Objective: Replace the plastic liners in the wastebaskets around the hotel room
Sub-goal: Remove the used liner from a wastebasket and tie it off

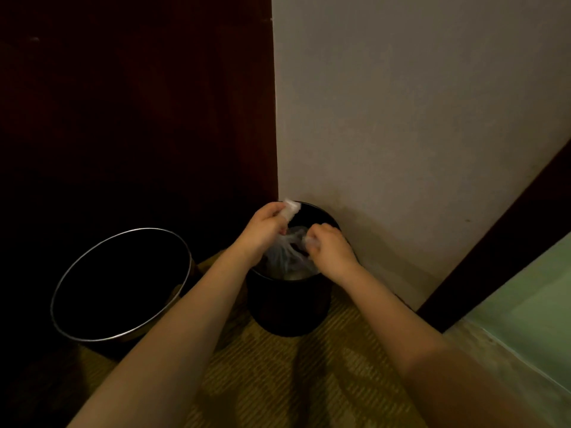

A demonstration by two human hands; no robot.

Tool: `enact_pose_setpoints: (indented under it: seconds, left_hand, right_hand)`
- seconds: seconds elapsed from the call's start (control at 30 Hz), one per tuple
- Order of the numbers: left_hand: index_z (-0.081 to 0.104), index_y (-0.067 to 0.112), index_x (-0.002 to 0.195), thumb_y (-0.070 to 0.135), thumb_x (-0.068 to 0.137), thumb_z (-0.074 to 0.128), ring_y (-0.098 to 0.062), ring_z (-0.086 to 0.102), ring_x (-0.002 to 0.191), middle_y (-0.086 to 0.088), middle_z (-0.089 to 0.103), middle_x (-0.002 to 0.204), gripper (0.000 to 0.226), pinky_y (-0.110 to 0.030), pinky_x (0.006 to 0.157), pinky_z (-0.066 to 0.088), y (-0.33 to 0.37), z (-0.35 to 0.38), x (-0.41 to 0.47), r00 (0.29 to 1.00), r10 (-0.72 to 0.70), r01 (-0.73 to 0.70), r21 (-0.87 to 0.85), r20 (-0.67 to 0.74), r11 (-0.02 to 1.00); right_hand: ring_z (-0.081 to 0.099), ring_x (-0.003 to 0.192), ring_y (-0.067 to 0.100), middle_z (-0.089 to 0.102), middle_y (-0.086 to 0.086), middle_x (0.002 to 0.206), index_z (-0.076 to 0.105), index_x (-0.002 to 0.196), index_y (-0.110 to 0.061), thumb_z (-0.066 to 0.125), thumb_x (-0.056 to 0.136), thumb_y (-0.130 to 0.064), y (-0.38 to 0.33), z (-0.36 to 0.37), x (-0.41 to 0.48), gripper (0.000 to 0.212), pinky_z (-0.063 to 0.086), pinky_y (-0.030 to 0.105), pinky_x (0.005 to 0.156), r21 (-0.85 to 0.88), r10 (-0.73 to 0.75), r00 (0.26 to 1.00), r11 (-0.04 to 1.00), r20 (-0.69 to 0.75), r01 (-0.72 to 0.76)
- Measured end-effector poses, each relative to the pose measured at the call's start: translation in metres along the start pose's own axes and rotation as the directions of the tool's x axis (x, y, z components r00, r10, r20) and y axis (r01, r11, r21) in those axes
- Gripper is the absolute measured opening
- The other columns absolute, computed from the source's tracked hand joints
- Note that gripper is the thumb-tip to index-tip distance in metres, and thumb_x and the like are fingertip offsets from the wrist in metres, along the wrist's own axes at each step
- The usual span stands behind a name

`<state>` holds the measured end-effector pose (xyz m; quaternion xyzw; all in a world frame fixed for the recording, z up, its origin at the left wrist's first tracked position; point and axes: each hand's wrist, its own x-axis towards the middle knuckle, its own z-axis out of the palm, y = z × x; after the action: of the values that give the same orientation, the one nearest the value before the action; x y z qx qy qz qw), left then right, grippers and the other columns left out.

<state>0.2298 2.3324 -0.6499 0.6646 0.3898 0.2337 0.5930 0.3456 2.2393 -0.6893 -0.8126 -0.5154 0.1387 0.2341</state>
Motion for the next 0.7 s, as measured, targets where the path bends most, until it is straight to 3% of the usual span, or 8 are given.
enact_pose_setpoints:
  seconds: [0.07,0.17,0.27,0.37,0.47,0.57,0.63,0.7]
  left_hand:
    - [0.046,0.012,0.137,-0.008,0.082,0.045,-0.011,0.046,0.107,0.003,0.051,0.113,0.058,-0.026,0.088,0.035,0.002,0.005,-0.003,0.993,-0.007,0.002,0.045,0.122,0.999]
    - [0.026,0.017,0.149,-0.007,0.084,0.048,-0.018,0.036,0.130,-0.003,0.034,0.144,0.073,-0.025,0.096,0.032,0.000,0.011,-0.001,0.968,-0.017,-0.020,0.141,0.251,0.990]
    - [0.009,0.019,0.153,0.007,0.082,0.066,-0.025,0.027,0.136,-0.002,0.019,0.148,0.092,-0.028,0.102,0.035,-0.005,0.018,0.006,0.945,-0.005,-0.123,0.367,0.327,0.922]
    - [0.010,0.017,0.153,0.020,0.073,0.081,-0.019,0.027,0.132,-0.002,0.023,0.139,0.107,-0.033,0.110,0.033,-0.007,0.031,0.007,0.934,0.074,-0.219,0.395,0.350,0.892]
    - [0.030,0.014,0.146,0.017,0.069,0.084,-0.018,0.037,0.124,0.001,0.039,0.122,0.095,-0.032,0.107,0.035,-0.006,0.042,0.005,0.913,0.204,-0.317,0.301,0.353,0.899]
    - [0.045,-0.008,0.130,-0.002,0.078,0.072,-0.023,0.050,0.120,-0.009,0.054,0.121,0.059,-0.020,0.095,0.043,-0.002,0.053,0.000,0.905,0.321,-0.369,0.141,0.279,0.919]
    - [0.046,-0.016,0.124,-0.013,0.087,0.054,-0.014,0.056,0.111,-0.018,0.053,0.124,0.038,-0.009,0.088,0.040,0.000,0.056,-0.003,0.914,0.371,-0.392,0.127,0.163,0.911]
    - [0.050,-0.016,0.120,-0.006,0.095,0.047,-0.002,0.058,0.098,-0.020,0.055,0.121,0.027,-0.013,0.089,0.045,0.000,0.054,0.000,0.930,0.343,-0.348,0.021,0.134,0.937]
  right_hand:
    - [0.045,0.101,0.027,0.049,0.010,0.107,0.056,0.100,-0.010,0.045,0.098,-0.020,0.002,-0.007,0.001,0.014,0.038,0.036,0.075,-0.080,-0.042,0.992,0.996,-0.120,0.032]
    - [0.052,0.091,0.029,0.052,0.008,0.096,0.058,0.095,-0.011,0.051,0.097,-0.019,0.008,-0.023,0.002,0.010,0.034,0.033,0.066,-0.023,-0.048,0.989,0.999,-0.141,0.045]
    - [0.060,0.082,0.025,0.058,0.000,0.081,0.062,0.086,-0.018,0.061,0.091,-0.015,0.009,-0.043,0.002,0.006,0.039,0.029,0.063,0.048,-0.045,0.994,0.998,-0.103,0.050]
    - [0.053,0.065,0.012,0.056,-0.005,0.070,0.065,0.086,-0.014,0.064,0.085,-0.006,-0.003,-0.063,0.000,0.008,0.037,0.020,0.057,0.114,-0.051,0.994,0.992,-0.098,0.062]
    - [0.045,0.058,0.000,0.050,-0.012,0.066,0.066,0.087,-0.011,0.059,0.079,0.004,-0.019,-0.079,-0.003,0.018,0.034,0.010,0.049,0.167,-0.099,0.989,0.979,-0.113,0.117]
    - [0.048,0.061,0.002,0.053,-0.010,0.070,0.061,0.081,-0.020,0.060,0.079,0.004,-0.036,-0.082,-0.008,0.024,0.040,0.019,0.055,0.202,-0.152,0.987,0.966,-0.057,0.160]
    - [0.056,0.061,0.007,0.058,-0.005,0.071,0.060,0.076,-0.022,0.065,0.082,0.004,-0.050,-0.086,-0.012,0.027,0.046,0.023,0.058,0.455,-0.157,0.987,0.877,-0.027,0.152]
    - [0.061,0.061,0.006,0.063,-0.001,0.073,0.062,0.078,-0.022,0.064,0.086,0.002,-0.058,-0.097,-0.013,0.026,0.050,0.024,0.058,0.704,-0.138,0.990,0.701,-0.026,0.116]
